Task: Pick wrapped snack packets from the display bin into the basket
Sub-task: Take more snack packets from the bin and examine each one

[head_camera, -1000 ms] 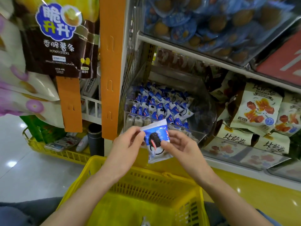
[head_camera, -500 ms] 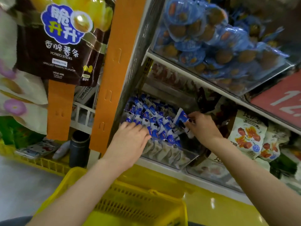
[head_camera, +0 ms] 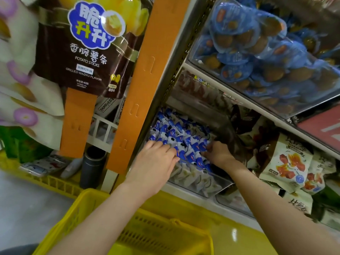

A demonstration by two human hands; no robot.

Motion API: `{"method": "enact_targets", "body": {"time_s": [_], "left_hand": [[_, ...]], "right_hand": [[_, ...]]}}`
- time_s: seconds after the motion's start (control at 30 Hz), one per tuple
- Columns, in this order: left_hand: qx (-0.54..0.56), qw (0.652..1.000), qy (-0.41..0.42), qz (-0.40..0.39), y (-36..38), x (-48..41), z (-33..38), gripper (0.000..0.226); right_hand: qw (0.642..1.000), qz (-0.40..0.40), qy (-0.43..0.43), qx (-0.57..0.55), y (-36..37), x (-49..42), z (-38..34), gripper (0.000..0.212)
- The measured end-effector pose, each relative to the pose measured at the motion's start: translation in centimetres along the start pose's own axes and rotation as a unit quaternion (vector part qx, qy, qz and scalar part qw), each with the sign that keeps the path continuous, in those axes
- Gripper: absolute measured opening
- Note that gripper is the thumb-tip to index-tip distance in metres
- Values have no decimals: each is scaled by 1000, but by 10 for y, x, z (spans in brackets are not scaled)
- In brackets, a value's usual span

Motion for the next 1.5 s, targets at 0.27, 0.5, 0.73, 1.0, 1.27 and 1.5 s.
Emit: {"method": "enact_targets", "body": {"time_s": [0.27, 0.5, 0.73, 1.0, 1.27, 1.5], "left_hand": [[-18, 1000, 17, 15, -9, 4, -9, 39], [-50, 995, 67, 47, -16, 4, -11, 11], [-46, 993, 83, 65, -16, 3, -11, 1], [-30, 997, 66, 38, -16, 3, -9, 8], [17, 999, 35, 27, -18, 9, -6, 34], [164, 981, -40, 94, -31, 31, 12, 23]], "right_hand": [[995, 22, -92, 35, -1, 2, -12, 28], [959, 16, -258, -117, 7, -10, -92, 25], [970, 11, -229, -79, 33, -40, -134, 38], [976, 19, -186, -111, 20, -43, -133, 27], [925, 118, -175, -315, -34, 1, -91, 19], [874, -46, -128, -466, -10, 70, -32, 19]]}}
Point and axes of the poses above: each hand's wrist, its own x-axis away from the middle knuckle, its own y-axis out of the palm, z = x × y, the point moved 4 cm from there along -x, towards the middle knuckle, and after that the axes turned 10 degrees about y, right-handed, at the moved point
